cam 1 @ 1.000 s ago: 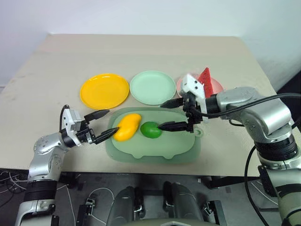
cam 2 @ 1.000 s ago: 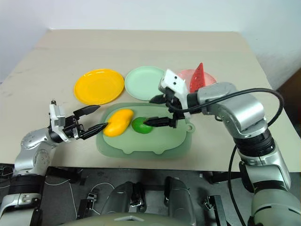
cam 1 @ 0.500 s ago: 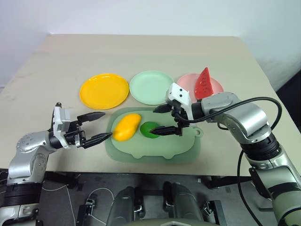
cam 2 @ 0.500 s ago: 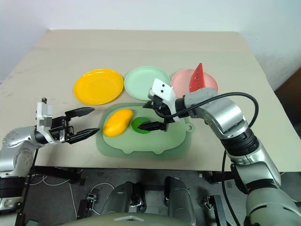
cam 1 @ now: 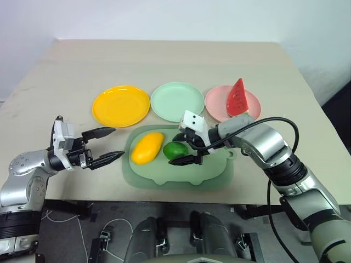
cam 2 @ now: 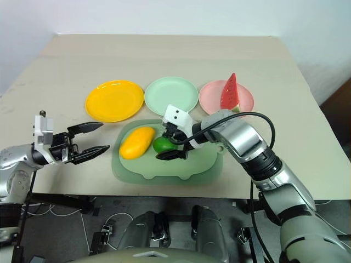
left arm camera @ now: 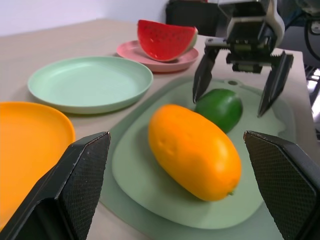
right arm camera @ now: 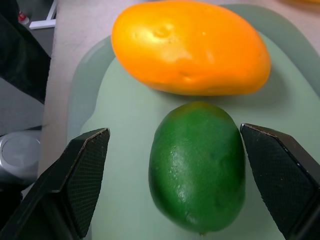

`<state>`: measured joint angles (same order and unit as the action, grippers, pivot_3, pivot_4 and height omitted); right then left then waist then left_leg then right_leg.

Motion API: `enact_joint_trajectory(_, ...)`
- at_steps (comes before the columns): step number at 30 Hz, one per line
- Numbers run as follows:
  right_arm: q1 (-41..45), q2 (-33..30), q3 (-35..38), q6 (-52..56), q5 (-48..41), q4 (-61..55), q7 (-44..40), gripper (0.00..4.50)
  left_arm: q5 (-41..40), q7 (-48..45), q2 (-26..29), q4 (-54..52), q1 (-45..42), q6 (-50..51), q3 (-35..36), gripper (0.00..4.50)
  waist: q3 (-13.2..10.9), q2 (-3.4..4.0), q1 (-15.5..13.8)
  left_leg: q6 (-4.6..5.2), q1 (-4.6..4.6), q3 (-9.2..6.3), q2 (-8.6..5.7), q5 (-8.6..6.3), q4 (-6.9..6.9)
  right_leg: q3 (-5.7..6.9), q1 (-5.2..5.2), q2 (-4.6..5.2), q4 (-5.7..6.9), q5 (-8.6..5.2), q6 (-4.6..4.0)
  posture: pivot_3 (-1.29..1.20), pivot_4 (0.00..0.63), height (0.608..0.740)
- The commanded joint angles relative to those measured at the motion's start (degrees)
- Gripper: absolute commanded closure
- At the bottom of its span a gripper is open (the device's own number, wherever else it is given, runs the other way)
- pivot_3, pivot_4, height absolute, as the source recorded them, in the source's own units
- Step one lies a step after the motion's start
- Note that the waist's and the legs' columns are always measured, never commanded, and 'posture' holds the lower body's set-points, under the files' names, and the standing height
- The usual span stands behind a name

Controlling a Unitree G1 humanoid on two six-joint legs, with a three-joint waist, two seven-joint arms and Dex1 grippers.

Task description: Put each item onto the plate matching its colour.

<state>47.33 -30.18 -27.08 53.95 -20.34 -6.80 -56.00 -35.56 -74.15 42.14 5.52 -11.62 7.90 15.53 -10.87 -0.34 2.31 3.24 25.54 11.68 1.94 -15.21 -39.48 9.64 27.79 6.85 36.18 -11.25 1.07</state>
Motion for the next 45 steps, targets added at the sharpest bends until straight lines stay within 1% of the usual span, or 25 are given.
enact_joint_trajectory(1,1.4,1.0,-0.3,-1.8,1.6,0.4,0.1,0.05,0.0,1.2,0.1,0.2,-1.3,-1.0,1.9,0.0,0.0,0.0,0.1,0.0,0.0,0.01,0.0,0.0,0.0,0.0,0.0,0.0,0.0,0.0,0.0,0.0,0.15,0.696)
enact_joint_trajectory(4,1.6,1.5,-0.5,-2.0,3.0,1.8,0.7,0.05,0.4,1.8,-0.5,0.6,-1.6,-1.5,1.4,0.0,0.0,0.0,0.1,0.0,0.0,0.03,0.0,0.0,0.02,-0.01,0.02,0.0,0.01,0.01,0.01,0.0,0.15,0.696)
enact_joint_trajectory(5,1.6,1.6,-0.4,-2.1,3.2,1.9,0.7,0.22,0.4,1.9,-0.5,0.7,-1.7,-1.6,1.4,0.0,0.0,0.0,0.1,-0.01,0.0,0.04,0.0,0.0,0.02,-0.01,0.04,0.0,0.02,0.01,0.01,0.0,0.15,0.696)
enact_joint_trajectory(7,1.6,1.8,-0.1,-2.3,3.5,2.0,0.5,0.65,0.4,1.9,-0.5,0.8,-1.8,-1.7,1.3,0.0,0.0,0.0,0.1,-0.01,0.02,0.04,0.0,0.01,0.03,-0.01,0.07,0.0,0.03,0.01,0.01,0.0,0.15,0.696)
enact_joint_trajectory(9,1.7,1.5,-0.2,-2.2,3.7,1.7,0.0,1.33,0.4,2.0,-0.5,0.9,-1.9,-1.6,1.2,0.0,0.0,0.0,0.1,-0.02,0.02,0.05,0.0,0.01,0.03,-0.01,0.08,0.0,0.03,0.01,0.01,0.0,0.15,0.696)
enact_joint_trajectory(11,1.8,1.3,-0.1,-1.5,3.5,1.5,-0.4,1.85,0.3,2.1,-0.6,0.8,-2.1,-1.4,1.0,0.0,0.0,0.0,0.1,-0.02,0.02,0.05,0.0,0.01,0.03,-0.01,0.07,0.0,0.04,0.01,0.01,0.0,0.15,0.696)
enact_joint_trajectory(15,1.8,0.2,0.8,-0.8,2.5,-0.4,-1.6,1.86,0.0,2.5,-1.0,0.7,-2.2,-0.8,0.8,0.0,0.0,0.0,0.1,-0.02,0.02,0.05,0.0,0.01,0.03,-0.01,0.07,0.0,0.03,0.01,0.01,0.0,0.15,0.696)
enact_joint_trajectory(18,2.9,-0.8,3.4,0.4,0.6,-2.8,-2.8,1.87,0.2,2.7,-1.2,0.5,-1.9,-0.8,0.8,0.0,0.0,0.0,0.1,-0.02,0.04,0.05,0.0,0.01,0.03,-0.01,0.09,0.0,0.03,0.01,0.01,0.0,0.15,0.696)
enact_joint_trajectory(20,4.7,-1.7,6.4,0.9,-0.6,-3.5,-2.8,1.87,-0.5,3.3,-1.6,-0.6,-0.9,-0.1,1.2,0.0,0.0,0.0,0.1,-0.02,0.04,0.05,0.0,0.01,0.03,-0.01,0.09,0.01,0.04,0.01,0.01,0.0,0.15,0.696)
enact_joint_trajectory(24,8.8,-1.3,10.5,-1.0,-0.9,0.5,-1.9,1.87,-0.7,4.1,-2.2,-1.5,-0.1,0.0,1.4,0.0,0.0,0.0,0.1,-0.02,0.04,0.06,0.0,0.01,0.03,-0.02,0.1,0.0,0.04,0.02,0.01,0.0,0.15,0.696)
enact_joint_trajectory(29,17.0,4.7,12.6,-8.5,3.4,19.8,3.0,1.87,-0.5,4.9,-2.9,-1.8,0.4,-0.6,1.5,0.0,0.0,-0.02,0.3,-0.05,0.02,0.1,0.01,0.03,0.03,-0.03,0.1,-0.01,0.05,0.04,-0.02,0.0,0.15,0.696)
enact_joint_trajectory(35,29.9,15.1,14.6,-24.5,10.2,56.0,11.4,1.87,-0.5,6.0,-3.5,-2.8,1.3,-0.7,2.0,0.0,0.0,-0.02,0.5,-0.07,0.1,0.48,0.01,0.06,0.11,-0.22,0.42,-0.05,0.29,0.14,0.15,0.0,0.15,0.696)
enact_joint_trajectory(37,32.3,17.8,15.6,-29.4,11.8,65.0,14.0,1.87,-0.6,6.5,-3.6,-3.5,1.6,-0.5,2.3,0.0,0.0,-0.02,0.5,-0.08,0.08,0.53,0.02,0.06,0.14,-0.23,0.45,-0.07,0.37,0.14,0.16,0.0,0.15,0.696)
enact_joint_trajectory(39,33.8,19.9,16.1,-33.3,13.7,71.5,16.4,1.87,-0.6,6.8,-3.7,-4.3,2.2,-0.4,2.6,0.0,0.0,-0.01,0.5,-0.09,0.08,0.55,0.02,0.07,0.17,-0.23,0.46,-0.08,0.4,0.13,0.16,0.0,0.15,0.696)
enact_joint_trajectory(41,34.7,21.6,16.7,-35.0,15.1,75.9,18.2,1.87,-0.6,7.2,-3.6,-4.7,2.6,-0.4,2.8,0.0,0.0,-0.01,0.6,-0.1,0.08,0.58,0.02,0.08,0.17,-0.23,0.49,-0.07,0.45,0.13,0.17,0.0,0.15,0.696)
enact_joint_trajectory(45,34.9,23.5,17.5,-36.8,17.4,80.1,20.1,1.87,-0.7,7.6,-3.5,-5.4,3.1,-0.5,3.1,0.0,0.0,-0.01,1.2,-0.16,0.08,0.6,0.02,0.11,0.17,-0.3,0.58,-0.03,0.59,0.13,0.16,0.0,0.15,0.696)
